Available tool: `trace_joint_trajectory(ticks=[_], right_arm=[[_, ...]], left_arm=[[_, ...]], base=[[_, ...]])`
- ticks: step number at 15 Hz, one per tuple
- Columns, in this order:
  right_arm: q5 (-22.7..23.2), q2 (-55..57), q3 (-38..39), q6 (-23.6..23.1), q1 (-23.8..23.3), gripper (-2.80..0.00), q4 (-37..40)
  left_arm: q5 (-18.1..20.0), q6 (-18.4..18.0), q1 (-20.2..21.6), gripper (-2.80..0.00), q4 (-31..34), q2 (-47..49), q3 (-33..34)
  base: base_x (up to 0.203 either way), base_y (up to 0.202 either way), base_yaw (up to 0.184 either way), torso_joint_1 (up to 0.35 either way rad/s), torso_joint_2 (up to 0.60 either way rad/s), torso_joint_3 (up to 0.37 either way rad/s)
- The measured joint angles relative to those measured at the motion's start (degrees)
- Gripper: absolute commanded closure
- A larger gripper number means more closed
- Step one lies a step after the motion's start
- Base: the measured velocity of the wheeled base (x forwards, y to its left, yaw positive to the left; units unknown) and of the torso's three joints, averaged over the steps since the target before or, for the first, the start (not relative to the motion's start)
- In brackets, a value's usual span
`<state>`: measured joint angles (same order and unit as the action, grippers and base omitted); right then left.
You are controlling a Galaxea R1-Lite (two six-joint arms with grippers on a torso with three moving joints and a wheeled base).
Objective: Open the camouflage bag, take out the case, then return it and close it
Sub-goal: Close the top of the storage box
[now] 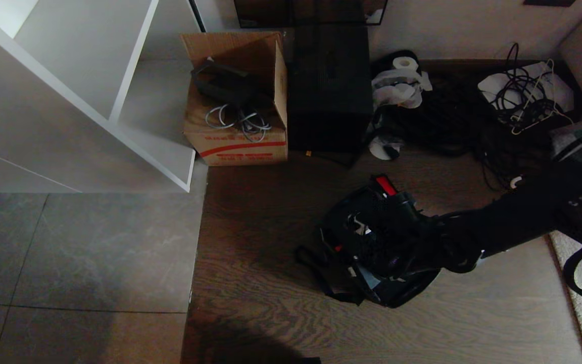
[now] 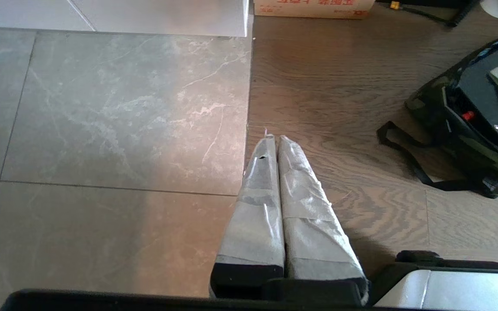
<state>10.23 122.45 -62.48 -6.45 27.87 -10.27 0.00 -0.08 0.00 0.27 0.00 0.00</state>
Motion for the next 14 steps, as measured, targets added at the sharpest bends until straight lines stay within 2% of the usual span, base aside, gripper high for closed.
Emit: trace_joint_trajectory(ticks=[2,7,10,11,14], right_arm=[[0.08,2.37,-0.82,-0.25,-0.54,0.0,-2.52],[-1.83,7.74,-3.89,-0.29,-1.89,0.0,-3.13],[-1.74,9.69,-4.3,1.6,-2.94,0.0,-4.29],[-1.73,10.2,-4.3,2.15,-3.08,-2.8,-4.7],[-1.8,11.57,-5.39,2.78,-3.64,-2.8,-8.34]], left_arm=[[0.01,-0.01,0.0,0.0,-0.02,0.0,0.0],[0.0,-0.02,0.0,0.0,0.0,0.0,0.0],[0.0,-0.02,0.0,0.0,-0.02,0.0,0.0],[0.0,-0.02,0.0,0.0,-0.01,0.0,0.0],[0.0,-0.02,0.0,0.0,0.0,0.0,0.0]], base=[[0.0,0.0,0.0,0.0,0.0,0.0],[0.0,0.0,0.0,0.0,0.0,0.0],[0.0,0.0,0.0,0.0,0.0,0.0],[0.0,0.0,0.0,0.0,0.0,0.0],[0.0,0.0,0.0,0.0,0.0,0.0]])
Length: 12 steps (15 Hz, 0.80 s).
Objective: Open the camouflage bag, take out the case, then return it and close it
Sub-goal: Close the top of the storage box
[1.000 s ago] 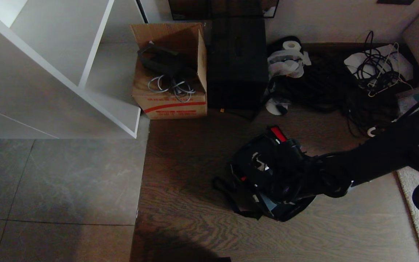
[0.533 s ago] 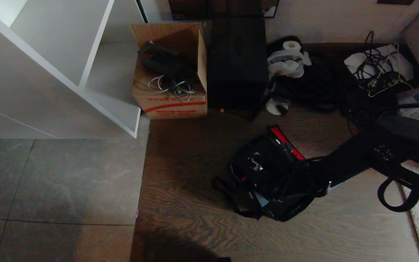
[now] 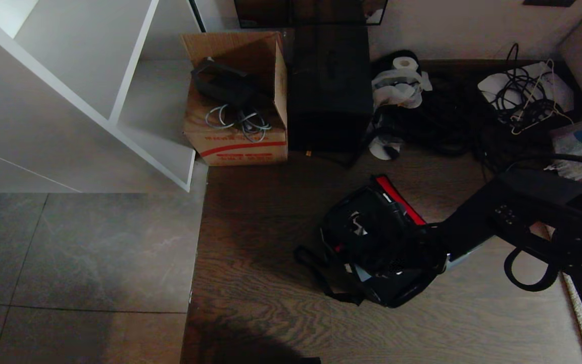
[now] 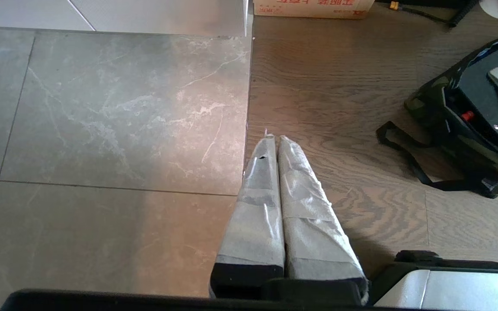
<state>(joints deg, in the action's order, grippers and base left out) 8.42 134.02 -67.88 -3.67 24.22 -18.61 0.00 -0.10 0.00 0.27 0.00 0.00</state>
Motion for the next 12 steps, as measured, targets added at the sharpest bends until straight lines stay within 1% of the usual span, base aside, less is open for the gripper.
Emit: trace_joint_trajectory(ticks=[2,4,10,12], right_arm=[[-0.09,0.95,-0.89,-0.19,-0.06,-2.8,-1.24],[-0.11,1.92,-1.06,-0.82,-0.09,-2.8,-4.24],[0.17,3.85,0.57,-0.88,-0.05,-2.8,-4.92],[0.34,4.57,0.66,-0.25,0.0,-2.8,-4.71]], left_arm=[[0.0,0.0,0.0,0.0,-0.01,0.0,0.0],[0.02,-0.01,0.0,0.0,0.0,0.0,0.0],[0.01,0.01,0.0,0.0,-0.02,0.0,0.0],[0.0,0.0,0.0,0.0,0.0,0.0,0.0]], base=[[0.0,0.0,0.0,0.0,0.0,0.0],[0.0,0.0,0.0,0.0,0.0,0.0],[0.0,0.0,0.0,0.0,0.0,0.0],[0.0,0.0,0.0,0.0,0.0,0.0]])
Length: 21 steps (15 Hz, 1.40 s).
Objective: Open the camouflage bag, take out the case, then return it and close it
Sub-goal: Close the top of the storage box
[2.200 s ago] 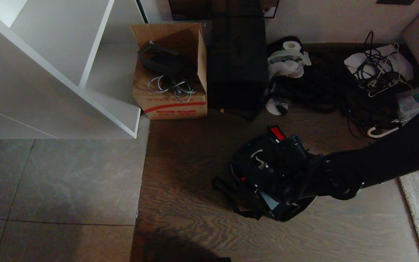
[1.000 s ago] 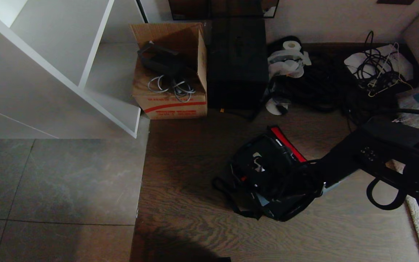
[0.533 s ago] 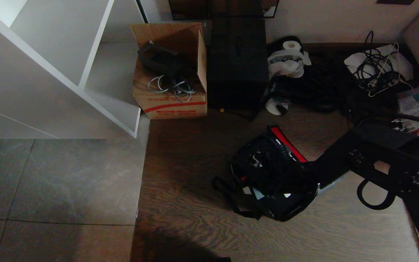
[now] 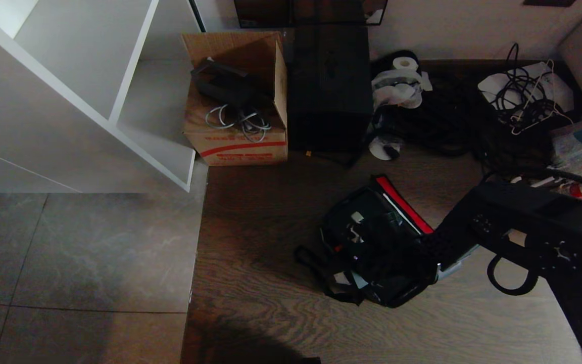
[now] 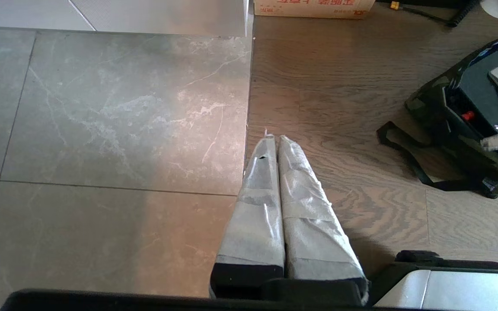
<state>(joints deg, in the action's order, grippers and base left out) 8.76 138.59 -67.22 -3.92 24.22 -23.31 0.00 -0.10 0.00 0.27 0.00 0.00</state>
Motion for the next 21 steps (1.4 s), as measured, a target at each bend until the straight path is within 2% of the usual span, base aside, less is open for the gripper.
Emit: trace_joint_trajectory(ticks=[4,7,14,18,21], right_arm=[[5.71,0.07,1.3,1.25,0.06,-2.8,1.37],[6.05,0.23,1.64,1.2,0.11,-2.8,1.59],[2.02,2.54,0.74,1.05,0.22,-2.8,-7.79],[0.96,4.04,1.06,0.98,0.79,-2.8,-9.75],[-1.83,5.42,0.55,0.97,1.64,-2.8,-13.37]], left_arm=[[0.0,0.01,0.0,0.0,0.0,0.0,0.0],[0.0,-0.01,0.0,0.0,-0.01,0.0,0.0],[0.0,0.02,0.0,0.0,0.0,0.0,0.0],[0.0,0.02,0.0,0.0,-0.01,0.0,0.0],[0.0,0.0,0.0,0.0,-0.02,0.0,0.0]], base=[[0.0,0.0,0.0,0.0,0.0,0.0],[0.0,0.0,0.0,0.0,0.0,0.0],[0.0,0.0,0.0,0.0,0.0,0.0],[0.0,0.0,0.0,0.0,0.0,0.0],[0.0,0.0,0.0,0.0,0.0,0.0]])
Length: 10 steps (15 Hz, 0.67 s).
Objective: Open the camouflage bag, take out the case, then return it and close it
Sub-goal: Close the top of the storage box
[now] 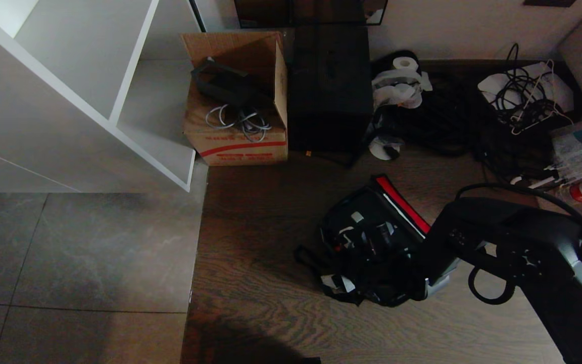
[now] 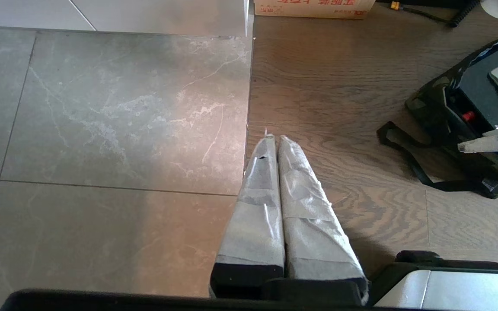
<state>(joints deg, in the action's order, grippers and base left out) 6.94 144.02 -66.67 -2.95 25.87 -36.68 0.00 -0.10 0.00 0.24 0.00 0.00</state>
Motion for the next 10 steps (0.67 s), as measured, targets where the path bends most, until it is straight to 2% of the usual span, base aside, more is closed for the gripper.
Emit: trace_joint_trajectory(ticks=[3,10], right_arm=[[-1.81,1.44,-0.82,-0.43,0.48,-2.8,-3.67],[-6.72,4.27,-3.43,-1.26,0.56,-2.8,-6.15]], left_arm=[[0.0,0.0,0.0,0.0,0.02,0.0,0.0],[0.0,0.02,0.0,0.0,0.02,0.0,0.0]], base=[[0.0,0.0,0.0,0.0,0.0,0.0],[0.0,0.0,0.0,0.0,0.0,0.0]])
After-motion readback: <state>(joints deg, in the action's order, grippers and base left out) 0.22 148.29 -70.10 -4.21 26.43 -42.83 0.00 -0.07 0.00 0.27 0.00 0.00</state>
